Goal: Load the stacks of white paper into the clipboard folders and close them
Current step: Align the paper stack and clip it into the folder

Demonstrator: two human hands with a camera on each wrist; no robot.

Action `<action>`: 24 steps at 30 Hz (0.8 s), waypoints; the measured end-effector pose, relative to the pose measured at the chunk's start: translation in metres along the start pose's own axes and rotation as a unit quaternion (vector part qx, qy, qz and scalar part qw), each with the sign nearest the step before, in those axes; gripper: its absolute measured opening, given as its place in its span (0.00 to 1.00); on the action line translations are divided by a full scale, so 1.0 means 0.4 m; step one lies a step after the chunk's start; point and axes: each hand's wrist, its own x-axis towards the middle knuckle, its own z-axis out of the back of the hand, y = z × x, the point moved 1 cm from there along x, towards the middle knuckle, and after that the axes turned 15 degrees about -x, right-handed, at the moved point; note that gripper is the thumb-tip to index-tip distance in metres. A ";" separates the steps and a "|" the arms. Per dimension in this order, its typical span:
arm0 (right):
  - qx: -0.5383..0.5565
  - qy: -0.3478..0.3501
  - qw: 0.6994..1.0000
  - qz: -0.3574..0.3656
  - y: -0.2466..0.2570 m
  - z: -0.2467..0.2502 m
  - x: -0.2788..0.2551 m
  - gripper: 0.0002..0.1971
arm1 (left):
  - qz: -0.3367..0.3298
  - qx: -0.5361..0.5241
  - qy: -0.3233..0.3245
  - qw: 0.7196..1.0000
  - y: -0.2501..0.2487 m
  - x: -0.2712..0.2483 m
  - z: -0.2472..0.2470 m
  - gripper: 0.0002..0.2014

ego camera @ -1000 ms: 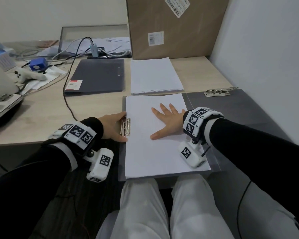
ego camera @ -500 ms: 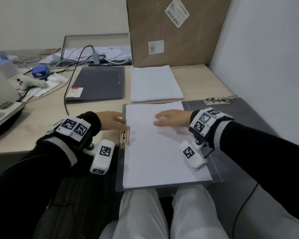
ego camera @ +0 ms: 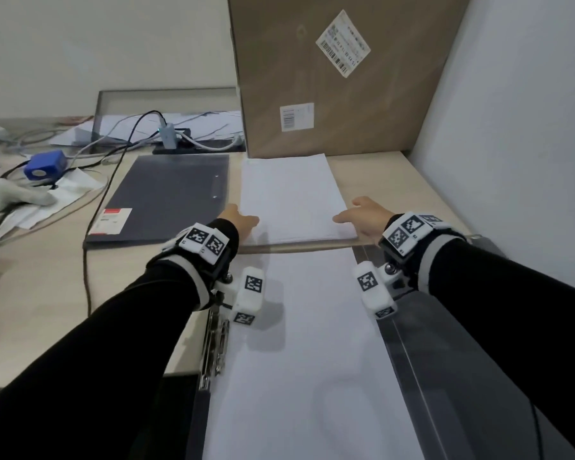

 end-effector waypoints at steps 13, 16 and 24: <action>0.068 0.101 0.992 0.029 -0.024 -0.041 0.071 0.59 | -0.025 0.019 -0.006 1.000 -0.003 0.061 -0.037 0.31; 0.065 0.098 0.993 0.031 -0.023 -0.040 0.065 0.54 | -0.050 -0.097 -0.056 0.993 -0.007 0.069 -0.022 0.29; 0.024 0.084 0.996 0.036 -0.024 -0.038 0.073 0.56 | 0.097 -0.217 -0.019 0.971 -0.048 0.091 0.000 0.24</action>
